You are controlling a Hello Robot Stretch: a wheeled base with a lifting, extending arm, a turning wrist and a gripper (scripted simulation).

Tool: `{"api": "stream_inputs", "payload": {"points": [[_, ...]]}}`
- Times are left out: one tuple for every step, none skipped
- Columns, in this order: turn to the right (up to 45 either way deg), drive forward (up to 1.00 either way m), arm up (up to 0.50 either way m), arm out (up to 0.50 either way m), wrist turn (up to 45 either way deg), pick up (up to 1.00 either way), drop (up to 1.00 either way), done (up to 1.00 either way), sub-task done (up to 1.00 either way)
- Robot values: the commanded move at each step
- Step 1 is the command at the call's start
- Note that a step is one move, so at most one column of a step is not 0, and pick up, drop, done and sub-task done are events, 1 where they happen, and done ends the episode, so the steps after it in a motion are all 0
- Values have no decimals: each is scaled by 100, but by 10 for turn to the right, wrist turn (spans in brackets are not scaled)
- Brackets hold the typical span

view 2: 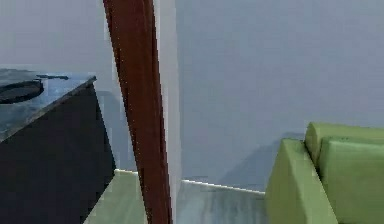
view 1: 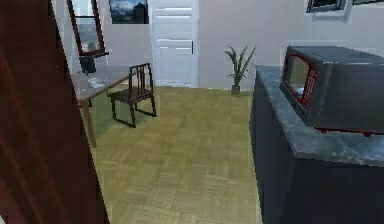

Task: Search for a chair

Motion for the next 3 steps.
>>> {"api": "stream_inputs", "payload": {"points": [[-30,0,0,0,0,0,0,0,0],[0,5,0,0,0,0,0,0,0],[120,0,0,0,0,0,0,0,0]]}}
